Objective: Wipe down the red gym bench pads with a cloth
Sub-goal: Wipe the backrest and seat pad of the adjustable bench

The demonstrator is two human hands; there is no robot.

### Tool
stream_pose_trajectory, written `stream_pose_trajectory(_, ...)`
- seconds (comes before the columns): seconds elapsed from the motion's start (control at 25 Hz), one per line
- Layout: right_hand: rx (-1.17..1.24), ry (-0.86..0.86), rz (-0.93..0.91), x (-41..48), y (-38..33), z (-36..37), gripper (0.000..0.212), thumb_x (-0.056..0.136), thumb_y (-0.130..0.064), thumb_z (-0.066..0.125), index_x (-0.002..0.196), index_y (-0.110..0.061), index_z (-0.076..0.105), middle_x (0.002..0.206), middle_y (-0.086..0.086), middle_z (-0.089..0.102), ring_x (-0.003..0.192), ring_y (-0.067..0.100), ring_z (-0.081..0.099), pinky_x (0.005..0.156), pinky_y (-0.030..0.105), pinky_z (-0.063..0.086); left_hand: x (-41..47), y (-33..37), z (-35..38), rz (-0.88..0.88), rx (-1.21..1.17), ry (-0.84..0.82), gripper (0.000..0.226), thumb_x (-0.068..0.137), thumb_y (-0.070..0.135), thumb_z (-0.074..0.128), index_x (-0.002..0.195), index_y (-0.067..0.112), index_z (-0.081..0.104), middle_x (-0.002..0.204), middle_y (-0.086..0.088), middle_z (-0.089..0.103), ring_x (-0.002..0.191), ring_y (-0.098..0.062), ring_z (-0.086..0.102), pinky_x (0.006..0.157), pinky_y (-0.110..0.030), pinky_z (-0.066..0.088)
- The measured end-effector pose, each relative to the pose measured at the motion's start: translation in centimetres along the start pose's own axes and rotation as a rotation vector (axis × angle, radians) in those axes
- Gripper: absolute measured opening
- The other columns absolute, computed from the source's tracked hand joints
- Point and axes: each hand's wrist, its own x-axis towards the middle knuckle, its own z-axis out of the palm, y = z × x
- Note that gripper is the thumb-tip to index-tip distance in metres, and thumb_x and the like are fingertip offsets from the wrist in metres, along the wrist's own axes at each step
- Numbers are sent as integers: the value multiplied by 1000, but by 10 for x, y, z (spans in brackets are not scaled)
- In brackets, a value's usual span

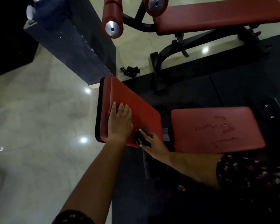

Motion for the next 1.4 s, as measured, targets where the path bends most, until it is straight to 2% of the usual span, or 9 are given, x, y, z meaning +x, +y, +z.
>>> stream_pose_trajectory(0.16, 39, 60, 24, 38, 2, -20, 64, 95, -24, 59, 150, -34, 27, 139, 10, 43, 126, 24, 47, 91, 10, 27, 20, 0, -2, 4, 5, -37, 62, 102, 39, 30, 156, 15, 12, 164, -7, 9, 151, -28, 2, 118, -51, -8)
stream_pose_trajectory(0.24, 42, 76, -13, 70, 1, -35, 64, 94, -20, 59, 150, -27, 30, 143, 13, 42, 129, 27, 45, 95, 13, 28, 29, -3, -2, 1, 7, -42, 61, 102, 38, 29, 156, 14, 13, 164, -8, 9, 151, -28, 1, 118, -52, -8)
stream_pose_trajectory(0.44, -1, 51, 23, 163, -20, -83, 62, 96, -20, 57, 150, -33, 29, 147, 13, 38, 129, 30, 46, 97, 22, 35, 34, -1, -1, 5, 21, -48, 63, 102, 37, 30, 155, 11, 10, 163, -11, 6, 150, -32, -1, 117, -53, -10)
stream_pose_trajectory(0.68, 28, 36, 139, 213, -14, -95, 61, 95, -31, 56, 149, -41, 28, 130, 17, 57, 113, 33, 59, 92, 34, 49, 36, 1, 0, -4, 11, -59, 63, 102, 37, 29, 155, 10, 8, 163, -13, 5, 150, -32, -2, 110, -53, -18)
stream_pose_trajectory(0.84, 143, 68, 204, 184, -11, -78, 64, 95, -31, 56, 150, -40, 24, 127, 15, 56, 108, 31, 61, 83, 31, 50, 36, -1, 0, 11, 13, -68, 63, 102, 37, 28, 155, 12, 8, 163, -12, 6, 150, -32, -2, 114, -54, -13)
stream_pose_trajectory(1.04, 230, 49, 84, 98, 4, -34, 97, 71, -32, 63, 154, -29, 12, 156, 10, 28, 141, 25, 33, 111, 38, 35, 32, -1, -5, 24, -76, -11, 64, 99, 39, 35, 156, 23, 10, 162, -3, 18, 150, -29, 9, 118, -51, -8)
stream_pose_trajectory(1.12, 169, 36, 18, 59, 8, -17, 97, 68, -30, 58, 150, -39, 6, 160, 10, 14, 144, 26, 25, 111, 37, 33, 33, -2, -6, 110, -56, -14, 63, 98, 42, 38, 155, 26, 15, 162, -2, 18, 150, -27, 11, 116, -52, -13)
stream_pose_trajectory(1.24, 79, 43, -102, 7, 23, 11, 105, 76, -21, 61, 142, -60, -9, 162, 4, 1, 145, 25, 22, 111, 31, 34, 38, 1, 1, 315, 190, -113, 71, 96, 56, 35, 156, 27, 10, 164, -4, 4, 151, -27, -1, 109, -56, -24)
stream_pose_trajectory(1.4, -59, 42, -95, -24, 51, 36, 107, 84, -19, 64, 137, -67, -16, 162, -2, -5, 140, 26, 29, 110, 37, 38, 53, -1, 9, 357, 299, -261, 78, 93, 68, 26, 157, 28, 5, 164, -5, -5, 150, -27, -9, 114, -59, -16)
